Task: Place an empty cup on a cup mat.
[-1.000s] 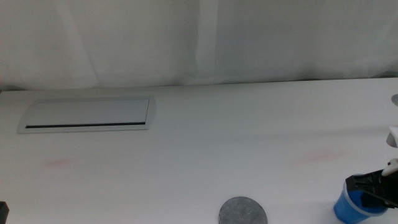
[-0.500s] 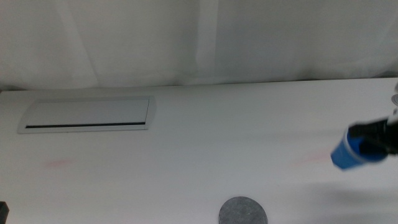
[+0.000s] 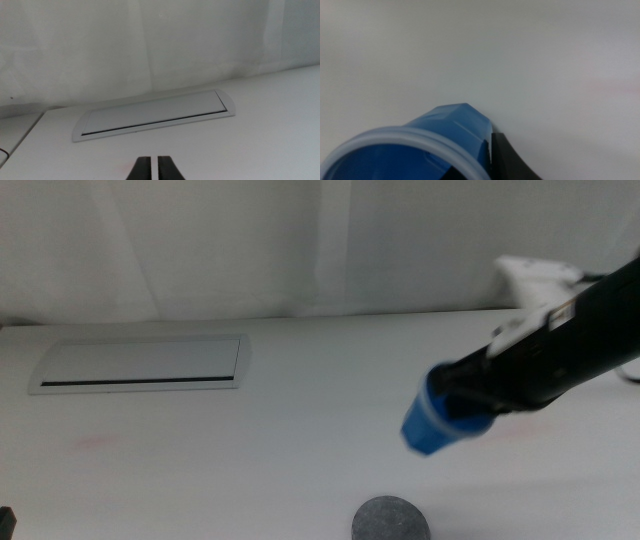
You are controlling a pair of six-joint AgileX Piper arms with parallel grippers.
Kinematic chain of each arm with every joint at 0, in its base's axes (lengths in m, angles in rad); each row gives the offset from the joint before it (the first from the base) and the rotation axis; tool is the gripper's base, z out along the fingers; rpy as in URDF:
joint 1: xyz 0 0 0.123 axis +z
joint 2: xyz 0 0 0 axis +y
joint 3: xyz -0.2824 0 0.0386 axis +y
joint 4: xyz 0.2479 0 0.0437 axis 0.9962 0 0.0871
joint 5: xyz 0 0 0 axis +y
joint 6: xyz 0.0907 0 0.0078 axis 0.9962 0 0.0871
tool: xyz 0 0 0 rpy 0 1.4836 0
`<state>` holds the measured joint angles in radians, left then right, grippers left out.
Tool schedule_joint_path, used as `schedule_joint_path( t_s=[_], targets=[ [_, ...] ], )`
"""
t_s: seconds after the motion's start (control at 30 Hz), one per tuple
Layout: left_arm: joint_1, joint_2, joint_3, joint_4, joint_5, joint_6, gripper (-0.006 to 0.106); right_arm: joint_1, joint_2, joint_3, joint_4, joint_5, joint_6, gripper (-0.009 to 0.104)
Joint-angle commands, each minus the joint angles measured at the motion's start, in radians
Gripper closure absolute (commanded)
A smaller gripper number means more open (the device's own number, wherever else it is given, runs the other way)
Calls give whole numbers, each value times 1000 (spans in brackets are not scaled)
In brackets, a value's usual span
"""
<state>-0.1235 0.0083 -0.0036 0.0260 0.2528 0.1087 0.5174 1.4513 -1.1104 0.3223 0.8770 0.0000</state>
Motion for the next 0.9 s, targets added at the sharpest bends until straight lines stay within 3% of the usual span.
schedule_joint_path(
  t_s=[0.0,0.07,0.13,0.4,0.7,0.87],
  targets=[
    [-6,-22,18,-9,12,-3,103,84,50,-3,-61,-3,65,98],
    [-6,-22,18,-9,12,-3,103,146,99,-3,-130,-1,127,98],
    [-6,-22,18,-9,12,-3,103,192,144,-3,-159,-3,140,98],
    [-6,-22,18,-9,12,-3,103,268,275,-3,-162,-35,154,98],
    [-6,-22,18,-9,12,-3,103,270,334,-3,-216,-65,178,98],
    [-6,-22,18,-9,12,-3,103,270,363,-3,-210,-55,178,98]
  ],
)
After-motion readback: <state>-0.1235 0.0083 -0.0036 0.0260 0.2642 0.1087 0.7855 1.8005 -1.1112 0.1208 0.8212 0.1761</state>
